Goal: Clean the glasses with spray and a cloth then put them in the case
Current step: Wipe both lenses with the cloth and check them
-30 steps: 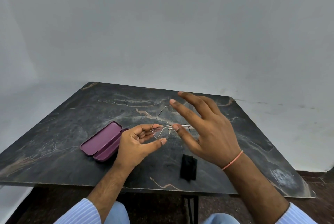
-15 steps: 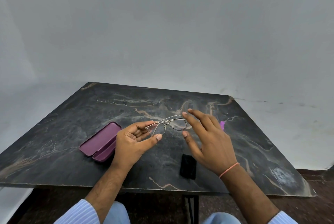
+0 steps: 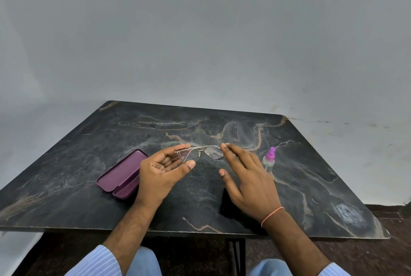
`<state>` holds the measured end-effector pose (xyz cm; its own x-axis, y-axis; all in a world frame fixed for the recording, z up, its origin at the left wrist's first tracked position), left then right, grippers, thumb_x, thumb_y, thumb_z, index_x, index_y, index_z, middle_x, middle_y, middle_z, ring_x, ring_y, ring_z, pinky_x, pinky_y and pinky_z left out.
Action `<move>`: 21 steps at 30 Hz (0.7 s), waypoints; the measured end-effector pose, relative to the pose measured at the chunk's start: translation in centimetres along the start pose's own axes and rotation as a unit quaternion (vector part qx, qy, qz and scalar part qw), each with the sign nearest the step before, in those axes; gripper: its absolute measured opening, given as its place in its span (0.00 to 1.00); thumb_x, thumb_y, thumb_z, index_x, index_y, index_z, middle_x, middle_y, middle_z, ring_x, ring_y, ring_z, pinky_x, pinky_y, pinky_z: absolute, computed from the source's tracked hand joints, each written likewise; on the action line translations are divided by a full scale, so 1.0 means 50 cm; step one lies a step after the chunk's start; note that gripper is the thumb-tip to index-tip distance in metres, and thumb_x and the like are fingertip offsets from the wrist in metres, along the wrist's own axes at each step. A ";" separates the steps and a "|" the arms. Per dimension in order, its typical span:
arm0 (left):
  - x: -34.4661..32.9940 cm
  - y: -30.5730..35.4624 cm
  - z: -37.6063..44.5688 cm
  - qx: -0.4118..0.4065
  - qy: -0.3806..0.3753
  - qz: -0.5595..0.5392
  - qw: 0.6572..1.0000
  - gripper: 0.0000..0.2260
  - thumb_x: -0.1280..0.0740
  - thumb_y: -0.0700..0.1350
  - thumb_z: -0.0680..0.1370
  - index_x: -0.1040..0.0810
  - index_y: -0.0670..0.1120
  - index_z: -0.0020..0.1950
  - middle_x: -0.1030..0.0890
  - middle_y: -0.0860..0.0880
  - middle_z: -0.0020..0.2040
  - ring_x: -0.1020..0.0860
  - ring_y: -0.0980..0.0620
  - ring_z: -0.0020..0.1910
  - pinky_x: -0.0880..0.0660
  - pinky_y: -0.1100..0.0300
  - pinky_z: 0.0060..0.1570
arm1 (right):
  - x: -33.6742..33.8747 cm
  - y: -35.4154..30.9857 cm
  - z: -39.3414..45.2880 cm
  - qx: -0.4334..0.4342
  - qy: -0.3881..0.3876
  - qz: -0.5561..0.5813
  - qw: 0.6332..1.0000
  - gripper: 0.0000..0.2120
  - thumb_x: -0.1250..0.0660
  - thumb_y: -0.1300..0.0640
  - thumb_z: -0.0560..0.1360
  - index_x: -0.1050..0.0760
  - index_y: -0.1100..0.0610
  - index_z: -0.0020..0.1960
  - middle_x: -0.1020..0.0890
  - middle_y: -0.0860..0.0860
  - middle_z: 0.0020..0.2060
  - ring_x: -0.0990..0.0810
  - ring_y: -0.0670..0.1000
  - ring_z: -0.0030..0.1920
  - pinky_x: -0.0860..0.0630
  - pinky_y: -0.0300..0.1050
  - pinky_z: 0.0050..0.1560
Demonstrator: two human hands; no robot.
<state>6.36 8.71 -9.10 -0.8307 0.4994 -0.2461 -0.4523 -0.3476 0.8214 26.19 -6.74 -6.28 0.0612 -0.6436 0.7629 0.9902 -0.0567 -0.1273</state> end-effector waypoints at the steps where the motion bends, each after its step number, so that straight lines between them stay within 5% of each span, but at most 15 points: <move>1: 0.000 -0.001 0.000 -0.002 -0.006 0.004 1.000 0.23 0.15 0.46 0.70 0.11 0.50 0.65 0.10 0.46 0.64 0.12 0.46 0.66 0.16 0.58 0.65 | 0.000 0.001 -0.002 -0.004 0.000 0.005 1.000 0.30 0.39 0.41 0.86 0.38 0.45 0.86 0.30 0.41 0.80 0.26 0.48 0.72 0.24 0.39 0.64; 8: 0.003 0.004 0.001 -0.017 -0.007 0.029 0.999 0.22 0.16 0.38 0.73 0.12 0.48 0.67 0.10 0.45 0.65 0.13 0.45 0.68 0.16 0.51 0.68 | 0.011 0.027 -0.039 -0.037 0.016 0.057 0.998 0.30 0.36 0.44 0.86 0.38 0.45 0.86 0.34 0.39 0.83 0.28 0.46 0.76 0.37 0.31 0.73; 12: -0.011 0.037 0.016 -0.063 -0.032 0.159 0.985 0.25 0.17 0.45 0.73 0.14 0.46 0.70 0.11 0.51 0.66 0.14 0.51 0.69 0.17 0.54 0.69 | 0.010 0.047 -0.068 -0.049 0.034 0.062 0.996 0.26 0.35 0.45 0.85 0.31 0.48 0.82 0.28 0.42 0.78 0.26 0.46 0.74 0.28 0.38 0.72; 15: -0.031 0.087 0.042 -0.193 -0.056 0.328 0.923 0.25 0.16 0.51 0.76 0.14 0.46 0.71 0.11 0.54 0.66 0.13 0.56 0.66 0.17 0.61 0.67 | 0.007 0.050 -0.070 -0.069 0.038 0.070 0.994 0.23 0.36 0.45 0.85 0.26 0.49 0.78 0.23 0.44 0.72 0.23 0.48 0.70 0.24 0.44 0.70; 21: -0.110 0.123 0.087 -0.361 -0.178 0.534 0.743 0.23 0.19 0.52 0.80 0.14 0.42 0.71 0.12 0.46 0.60 0.13 0.47 0.58 0.16 0.50 0.63 | 0.005 0.045 -0.070 -0.051 0.032 0.058 0.996 0.20 0.36 0.44 0.85 0.22 0.49 0.74 0.20 0.44 0.67 0.22 0.48 0.67 0.23 0.42 0.66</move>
<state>9.57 7.25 -0.44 -0.7608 -0.2332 0.6057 0.2396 -0.9682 -0.0719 28.00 -9.69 -8.58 0.1636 -0.6970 0.6982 0.9587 -0.0545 -0.2790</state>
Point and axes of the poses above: each hand's wrist, its own z-axis towards the middle knuckle, its own x-axis out of the back of the hand, y = z × x, the point moved 3 cm from there along z, towards the middle knuckle
